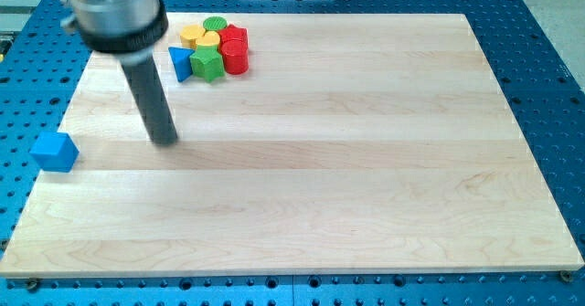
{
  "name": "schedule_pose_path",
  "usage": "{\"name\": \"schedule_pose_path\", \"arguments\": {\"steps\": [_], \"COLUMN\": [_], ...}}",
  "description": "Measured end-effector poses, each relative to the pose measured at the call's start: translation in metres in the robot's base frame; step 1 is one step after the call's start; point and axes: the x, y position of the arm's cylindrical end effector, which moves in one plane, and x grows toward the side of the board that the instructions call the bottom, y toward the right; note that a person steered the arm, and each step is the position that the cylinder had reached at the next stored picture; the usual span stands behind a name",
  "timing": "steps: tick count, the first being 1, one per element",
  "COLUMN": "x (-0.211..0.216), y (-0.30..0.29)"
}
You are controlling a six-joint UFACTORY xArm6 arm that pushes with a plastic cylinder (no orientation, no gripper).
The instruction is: Place the cube parallel to the triangle
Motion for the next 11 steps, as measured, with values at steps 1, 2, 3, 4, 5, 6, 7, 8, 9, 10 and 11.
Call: {"name": "schedule_pose_path", "arguments": {"steps": [1,2,3,4,5,6,7,8,9,10,11], "x": [0.055,0.053,-0.005,-0.085,0.007,-0.014,-0.063,-0.042,-0.064,-0.080,-0.121], "y": [-0.116,-0.150,-0.092,-0.040,-0.079,-0.141,-0.080,-0.101,-0.067,-0.027,-0.034]}}
